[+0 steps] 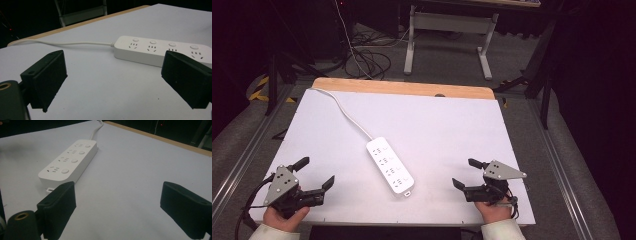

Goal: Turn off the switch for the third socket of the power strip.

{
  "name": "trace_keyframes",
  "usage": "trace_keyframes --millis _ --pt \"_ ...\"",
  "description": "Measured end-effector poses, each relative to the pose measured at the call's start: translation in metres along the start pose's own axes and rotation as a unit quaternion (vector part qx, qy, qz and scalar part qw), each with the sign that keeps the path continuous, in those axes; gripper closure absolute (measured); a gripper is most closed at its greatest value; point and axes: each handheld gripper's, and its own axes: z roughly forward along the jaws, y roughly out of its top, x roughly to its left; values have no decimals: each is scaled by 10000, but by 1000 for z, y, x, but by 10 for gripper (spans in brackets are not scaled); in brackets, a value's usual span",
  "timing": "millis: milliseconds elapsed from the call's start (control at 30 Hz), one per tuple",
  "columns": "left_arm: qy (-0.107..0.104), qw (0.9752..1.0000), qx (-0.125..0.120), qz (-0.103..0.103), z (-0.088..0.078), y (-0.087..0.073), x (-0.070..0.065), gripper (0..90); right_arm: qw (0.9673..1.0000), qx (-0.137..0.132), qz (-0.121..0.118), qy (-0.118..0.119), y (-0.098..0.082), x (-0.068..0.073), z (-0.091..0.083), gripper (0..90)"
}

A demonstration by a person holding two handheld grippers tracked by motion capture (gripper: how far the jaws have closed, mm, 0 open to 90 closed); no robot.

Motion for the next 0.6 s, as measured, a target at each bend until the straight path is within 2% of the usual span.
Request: trace_keyframes --millis 133,333,400,533,600 --pt "9 10000 -36 -78 -1 0 1 68 10000 -10 22 8 0 -1 0 136" --pt "14 10000 3 9 0 0 0 68 10000 -7 -18 -8 3 0 0 140" --pt "13 10000 1 -3 0 0 0 69 10000 12 2 -7 6 1 0 142" --pt "31 10000 42 9 1 0 0 69 9997 165 -136 -74 17 4 4 158" --pt "43 10000 38 7 1 0 0 69 9996 226 -160 8 23 5 10 183"
